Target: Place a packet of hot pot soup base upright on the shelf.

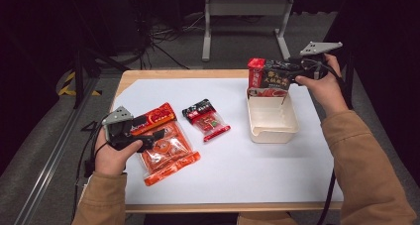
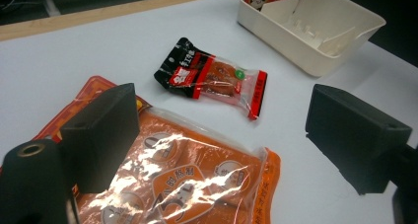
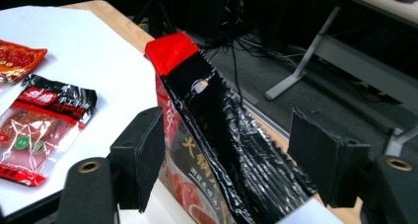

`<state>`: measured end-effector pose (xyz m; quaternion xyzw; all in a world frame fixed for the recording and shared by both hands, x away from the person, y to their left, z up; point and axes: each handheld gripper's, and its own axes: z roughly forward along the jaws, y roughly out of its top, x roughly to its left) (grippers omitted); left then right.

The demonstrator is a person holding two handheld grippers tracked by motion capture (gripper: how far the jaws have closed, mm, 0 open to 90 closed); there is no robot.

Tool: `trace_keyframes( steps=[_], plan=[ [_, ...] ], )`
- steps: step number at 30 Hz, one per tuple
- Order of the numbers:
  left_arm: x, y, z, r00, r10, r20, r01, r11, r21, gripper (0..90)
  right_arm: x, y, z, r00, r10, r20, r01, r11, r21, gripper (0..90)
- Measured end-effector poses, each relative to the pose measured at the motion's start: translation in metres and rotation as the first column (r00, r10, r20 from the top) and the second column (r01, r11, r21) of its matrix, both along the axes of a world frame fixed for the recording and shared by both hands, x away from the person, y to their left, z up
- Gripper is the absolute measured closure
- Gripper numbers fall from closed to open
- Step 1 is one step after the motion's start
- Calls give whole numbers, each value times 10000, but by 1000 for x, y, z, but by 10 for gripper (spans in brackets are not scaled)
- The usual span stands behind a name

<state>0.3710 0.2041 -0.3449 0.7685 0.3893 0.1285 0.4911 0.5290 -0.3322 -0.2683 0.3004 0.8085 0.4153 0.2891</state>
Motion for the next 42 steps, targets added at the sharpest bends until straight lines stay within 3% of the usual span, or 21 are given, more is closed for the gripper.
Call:
trace_keyframes(
  steps=[5,9,14,21,27,34,42],
  plan=[
    [1,4,-2,9998,61,-177,-57,9997,238,124,-8,-4,10,9996,-120,262,111,9994,335,291],
    [3,7,-3,9999,129,-96,-126,9994,320,120,-17,-6,18,9993,-148,355,124,9977,659,286],
    [3,9,-3,9999,149,-77,-147,9994,303,121,-29,-3,24,9997,228,112,-239,9943,1036,315],
    [5,14,-5,9995,300,-35,-299,9993,240,122,-52,11,28,9962,864,-139,-842,9895,1172,315],
    [7,21,-7,9985,551,-22,-550,9981,287,127,-66,24,30,9914,1298,-173,-1275,9869,988,308],
    [9,26,-10,9979,642,80,-644,9978,146,130,-78,34,26,9838,1777,-233,-1756,9817,737,325],
    [10,28,-11,9973,729,94,-729,9973,-3,132,-105,40,12,9732,2286,-231,-2238,9658,1307,343]
  ],
)
